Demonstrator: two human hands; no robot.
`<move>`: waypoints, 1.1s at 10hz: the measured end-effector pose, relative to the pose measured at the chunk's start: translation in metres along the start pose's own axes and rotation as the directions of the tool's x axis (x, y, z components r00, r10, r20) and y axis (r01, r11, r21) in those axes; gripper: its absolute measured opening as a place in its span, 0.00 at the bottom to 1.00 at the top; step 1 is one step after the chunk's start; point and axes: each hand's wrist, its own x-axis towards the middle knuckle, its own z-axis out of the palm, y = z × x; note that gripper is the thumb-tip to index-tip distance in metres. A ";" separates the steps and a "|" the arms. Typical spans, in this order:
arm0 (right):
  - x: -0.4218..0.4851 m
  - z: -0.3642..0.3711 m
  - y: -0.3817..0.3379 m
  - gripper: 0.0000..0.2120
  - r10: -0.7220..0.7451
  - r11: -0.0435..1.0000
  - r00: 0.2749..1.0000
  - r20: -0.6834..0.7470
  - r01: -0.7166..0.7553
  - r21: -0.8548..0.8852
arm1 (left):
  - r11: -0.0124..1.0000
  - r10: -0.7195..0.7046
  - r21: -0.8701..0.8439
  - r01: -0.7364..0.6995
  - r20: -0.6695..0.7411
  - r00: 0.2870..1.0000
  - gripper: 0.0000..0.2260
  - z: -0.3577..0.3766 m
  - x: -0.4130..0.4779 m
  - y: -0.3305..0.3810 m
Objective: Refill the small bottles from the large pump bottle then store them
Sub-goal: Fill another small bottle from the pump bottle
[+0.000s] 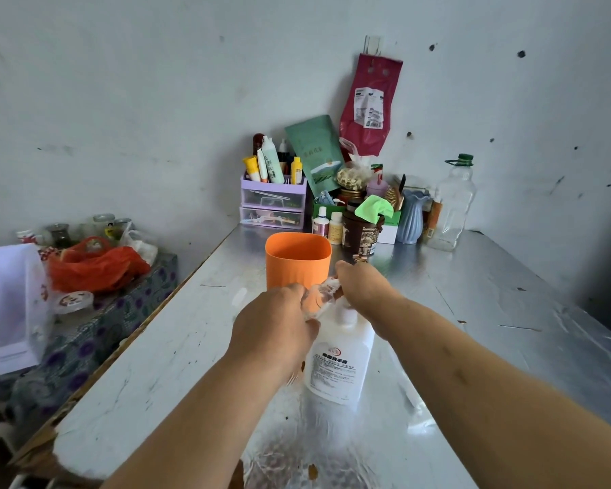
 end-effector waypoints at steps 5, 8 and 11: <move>0.012 0.012 0.011 0.12 -0.055 0.973 0.996 0.067 0.068 -0.221 | 1.000 0.007 -0.013 -0.007 -0.015 1.000 0.10 0.011 0.003 -0.008; 0.006 0.005 0.007 0.19 -0.024 0.994 0.999 0.036 0.028 -0.108 | 1.000 0.008 0.005 -0.008 -0.017 1.000 0.10 0.007 -0.002 -0.003; 0.008 0.003 0.005 0.07 -0.066 0.996 0.998 0.020 0.067 -0.057 | 1.000 0.010 -0.005 -0.010 -0.019 1.000 0.09 0.003 0.000 -0.001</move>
